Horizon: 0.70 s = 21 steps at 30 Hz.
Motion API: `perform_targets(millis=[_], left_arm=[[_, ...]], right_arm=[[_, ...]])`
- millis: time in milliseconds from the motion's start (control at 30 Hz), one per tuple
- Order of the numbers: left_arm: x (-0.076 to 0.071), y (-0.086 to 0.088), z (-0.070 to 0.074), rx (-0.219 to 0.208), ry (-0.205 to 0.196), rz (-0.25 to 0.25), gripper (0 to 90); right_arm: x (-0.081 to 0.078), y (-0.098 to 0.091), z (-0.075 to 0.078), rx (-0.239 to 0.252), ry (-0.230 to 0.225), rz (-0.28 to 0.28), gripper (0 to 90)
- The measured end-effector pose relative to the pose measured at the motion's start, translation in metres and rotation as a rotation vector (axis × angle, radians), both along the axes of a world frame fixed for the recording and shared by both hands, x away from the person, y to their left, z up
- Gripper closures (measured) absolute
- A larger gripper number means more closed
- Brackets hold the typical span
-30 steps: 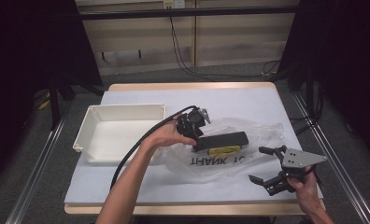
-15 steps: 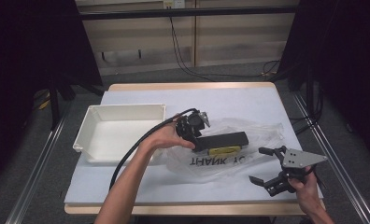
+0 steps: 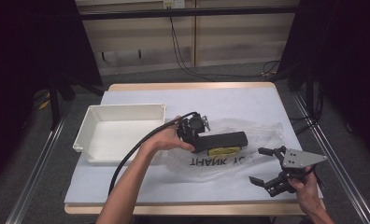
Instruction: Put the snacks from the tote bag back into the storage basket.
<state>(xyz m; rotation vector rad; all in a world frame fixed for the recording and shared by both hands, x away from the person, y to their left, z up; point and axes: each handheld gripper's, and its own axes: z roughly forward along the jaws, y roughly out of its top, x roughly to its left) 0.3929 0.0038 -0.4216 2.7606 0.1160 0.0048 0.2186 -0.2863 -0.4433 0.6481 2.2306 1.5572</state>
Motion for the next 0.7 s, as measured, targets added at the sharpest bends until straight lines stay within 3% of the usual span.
perform_targets(millis=[200, 400, 600, 700], left_arm=[[0.0013, -0.0017, -0.0011, 0.006, 0.000, -0.007, 39.9], [0.0045, -0.0034, -0.0020, 0.017, 0.026, -0.007, 39.9], [0.0047, -0.0027, -0.0007, 0.002, 0.044, -0.003, 42.5], [0.0047, -0.0014, 0.0037, -0.031, 0.055, -0.001, 43.0]], right_arm=[[0.0000, 0.0005, -0.0003, 0.000, 0.007, 0.004, 0.1], [-0.0003, 0.0006, -0.0004, -0.003, 0.007, 0.000, 0.1], [-0.0002, 0.0007, -0.0005, 0.000, 0.008, 0.006, 0.1], [-0.0002, 0.0007, -0.0003, 0.004, 0.006, 0.002, 0.1]])
